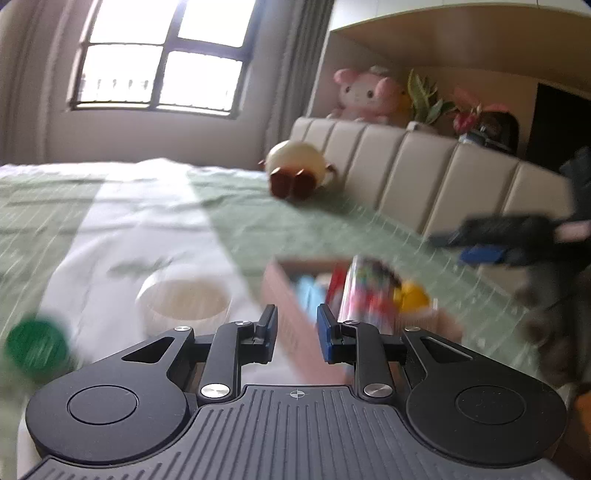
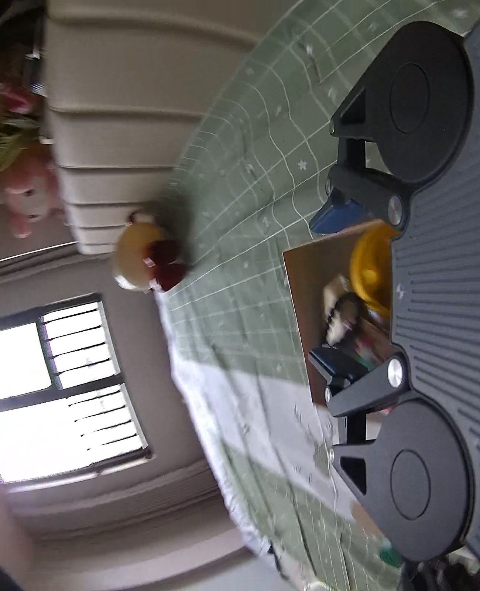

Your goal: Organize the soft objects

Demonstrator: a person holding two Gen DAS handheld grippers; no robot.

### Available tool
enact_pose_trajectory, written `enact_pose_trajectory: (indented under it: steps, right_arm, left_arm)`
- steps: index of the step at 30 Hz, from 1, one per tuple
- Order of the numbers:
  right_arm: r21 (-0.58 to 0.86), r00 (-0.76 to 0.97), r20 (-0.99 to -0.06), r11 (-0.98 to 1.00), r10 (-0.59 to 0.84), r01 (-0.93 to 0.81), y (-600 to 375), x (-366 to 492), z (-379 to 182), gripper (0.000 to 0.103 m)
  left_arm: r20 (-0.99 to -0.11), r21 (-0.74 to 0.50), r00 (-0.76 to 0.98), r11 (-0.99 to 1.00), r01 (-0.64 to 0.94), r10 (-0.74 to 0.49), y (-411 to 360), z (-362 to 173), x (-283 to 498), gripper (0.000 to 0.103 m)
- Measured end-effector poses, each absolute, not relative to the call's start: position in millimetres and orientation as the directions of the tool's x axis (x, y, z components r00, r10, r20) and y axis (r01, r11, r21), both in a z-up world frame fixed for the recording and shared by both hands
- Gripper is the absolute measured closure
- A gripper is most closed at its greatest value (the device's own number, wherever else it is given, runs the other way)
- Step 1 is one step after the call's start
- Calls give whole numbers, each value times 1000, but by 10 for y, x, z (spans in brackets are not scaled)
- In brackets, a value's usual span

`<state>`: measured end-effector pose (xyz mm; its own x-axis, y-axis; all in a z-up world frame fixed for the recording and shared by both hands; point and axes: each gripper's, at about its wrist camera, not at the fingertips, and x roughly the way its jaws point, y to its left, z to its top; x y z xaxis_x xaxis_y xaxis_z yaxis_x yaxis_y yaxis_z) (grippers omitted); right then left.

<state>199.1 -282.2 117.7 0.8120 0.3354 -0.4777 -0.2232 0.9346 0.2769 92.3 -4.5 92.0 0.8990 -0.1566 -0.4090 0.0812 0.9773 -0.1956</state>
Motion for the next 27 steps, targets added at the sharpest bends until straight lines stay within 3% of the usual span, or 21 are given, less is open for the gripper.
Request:
enact_pose_trajectory:
  steps: [5, 10, 13, 17, 21, 27]
  right_arm:
    - [280, 795, -467, 917, 387, -283, -2656, 1018, 756, 26]
    - [216, 744, -525, 910, 414, -354, -2286, 471, 91, 26]
    - [165, 776, -497, 921, 387, -353, -2171, 324, -71, 25]
    - [23, 815, -474, 930, 333, -367, -2015, 260, -125, 23]
    - [111, 795, -473, 920, 381, -375, -2122, 295, -116, 22]
    - [104, 801, -459, 919, 383, -380, -2122, 267, -178, 22]
  left_arm:
    - [-470, -180, 878, 984, 13, -97, -168, 436, 217, 77]
    - [-539, -117, 841, 993, -27, -41, -335, 105, -68, 77]
    - [-512, -26, 859, 999, -32, 14, -429, 20, -195, 77]
    - [-492, 0, 869, 998, -56, 49, -485, -48, -215, 77]
    - [-487, 66, 869, 996, -62, 86, -593, -59, -193, 77]
    - [-497, -5, 865, 997, -83, 70, -525, -53, -168, 77]
